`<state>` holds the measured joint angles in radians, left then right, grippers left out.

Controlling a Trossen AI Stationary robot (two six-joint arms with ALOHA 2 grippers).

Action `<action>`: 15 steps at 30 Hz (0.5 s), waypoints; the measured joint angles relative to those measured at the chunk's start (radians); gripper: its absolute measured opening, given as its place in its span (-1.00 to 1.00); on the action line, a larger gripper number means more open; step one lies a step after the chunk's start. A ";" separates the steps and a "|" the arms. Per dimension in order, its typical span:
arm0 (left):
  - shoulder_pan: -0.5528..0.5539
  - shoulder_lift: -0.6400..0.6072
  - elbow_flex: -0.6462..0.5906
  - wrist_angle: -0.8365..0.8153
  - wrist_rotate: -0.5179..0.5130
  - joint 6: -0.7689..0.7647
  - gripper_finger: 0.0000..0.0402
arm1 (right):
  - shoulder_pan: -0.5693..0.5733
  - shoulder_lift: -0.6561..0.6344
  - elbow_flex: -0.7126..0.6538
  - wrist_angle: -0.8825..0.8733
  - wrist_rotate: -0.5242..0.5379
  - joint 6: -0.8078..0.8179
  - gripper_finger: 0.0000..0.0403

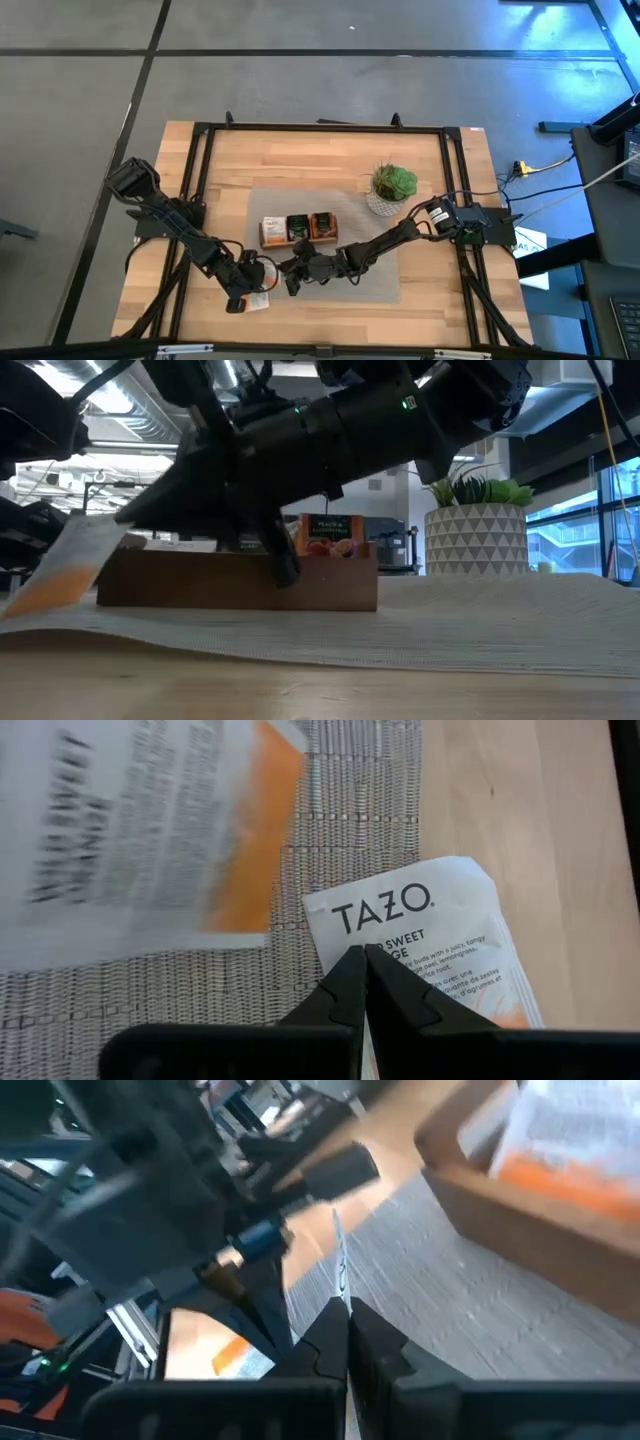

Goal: Pick & Place Tea
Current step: Put the white tea bag into the left section of the wooden organizer

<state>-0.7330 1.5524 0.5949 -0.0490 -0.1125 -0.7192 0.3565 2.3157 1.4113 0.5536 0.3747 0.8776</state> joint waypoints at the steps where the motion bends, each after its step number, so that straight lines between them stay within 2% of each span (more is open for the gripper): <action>1: 0.000 0.000 0.000 0.000 0.004 0.000 -0.98 | 0.000 -0.001 0.000 0.013 0.003 -0.013 -0.98; 5: 0.001 0.000 0.000 -0.002 0.024 -0.006 -0.98 | 0.000 -0.048 0.000 -0.018 0.028 -0.087 -0.99; 9: -0.014 0.000 0.000 -0.005 0.038 -0.026 -0.98 | -0.003 -0.139 0.000 -0.036 0.028 -0.229 -0.99; 15: -0.050 0.000 0.000 -0.006 0.032 -0.027 -0.98 | -0.035 -0.300 0.003 -0.384 0.114 -0.343 -0.99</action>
<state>-0.7833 1.5524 0.5949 -0.0547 -0.0801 -0.7460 0.3211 2.0154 1.4139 0.1691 0.4888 0.5341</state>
